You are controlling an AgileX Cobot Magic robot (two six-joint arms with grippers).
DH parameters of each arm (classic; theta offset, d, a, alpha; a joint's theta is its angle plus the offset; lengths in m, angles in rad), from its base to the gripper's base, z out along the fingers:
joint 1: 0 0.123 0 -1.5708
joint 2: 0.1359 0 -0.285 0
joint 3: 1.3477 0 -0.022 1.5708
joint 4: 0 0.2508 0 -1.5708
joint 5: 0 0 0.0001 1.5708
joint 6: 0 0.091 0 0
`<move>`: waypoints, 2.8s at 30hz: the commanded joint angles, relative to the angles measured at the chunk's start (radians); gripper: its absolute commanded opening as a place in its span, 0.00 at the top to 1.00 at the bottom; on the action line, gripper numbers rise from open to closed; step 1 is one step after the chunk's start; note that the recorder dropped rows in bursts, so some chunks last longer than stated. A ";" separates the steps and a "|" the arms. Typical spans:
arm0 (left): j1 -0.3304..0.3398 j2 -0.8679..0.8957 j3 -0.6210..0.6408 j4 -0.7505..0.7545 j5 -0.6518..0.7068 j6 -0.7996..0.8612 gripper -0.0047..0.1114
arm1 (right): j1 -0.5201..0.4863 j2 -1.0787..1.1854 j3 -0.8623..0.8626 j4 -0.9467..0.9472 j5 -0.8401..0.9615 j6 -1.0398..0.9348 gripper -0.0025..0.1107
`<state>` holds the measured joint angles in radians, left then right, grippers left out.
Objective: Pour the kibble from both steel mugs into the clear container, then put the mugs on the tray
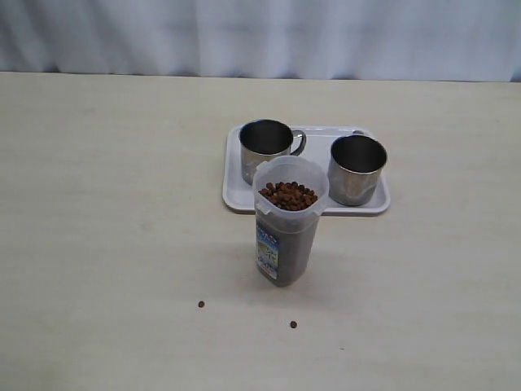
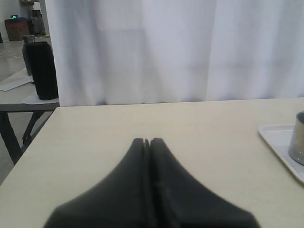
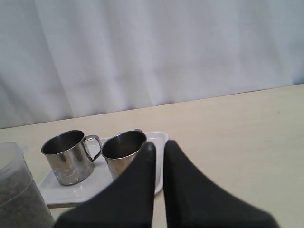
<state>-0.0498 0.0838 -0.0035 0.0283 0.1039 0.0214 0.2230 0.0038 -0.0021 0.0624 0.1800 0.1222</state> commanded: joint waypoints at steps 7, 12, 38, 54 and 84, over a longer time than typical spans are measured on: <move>-0.007 -0.005 0.004 0.012 -0.006 -0.001 0.96 | -0.041 -0.004 0.002 -0.139 0.068 -0.017 0.94; -0.007 -0.005 0.004 0.012 -0.006 -0.001 0.96 | -0.081 -0.004 0.002 -0.154 0.068 -0.017 0.94; -0.007 -0.005 0.004 0.012 -0.012 -0.001 0.96 | -0.129 -0.004 0.002 -0.104 0.068 -0.017 0.94; 0.003 -0.031 0.004 0.012 -0.010 -0.001 0.96 | -0.129 -0.004 0.002 -0.103 0.068 -0.017 0.94; 0.044 -0.084 0.004 0.012 -0.027 -0.001 0.96 | -0.129 -0.004 0.002 -0.100 0.068 -0.017 0.94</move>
<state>-0.0112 0.0034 -0.0035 0.0425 0.0927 0.0233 0.1015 0.0038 -0.0021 -0.0343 0.2424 0.1110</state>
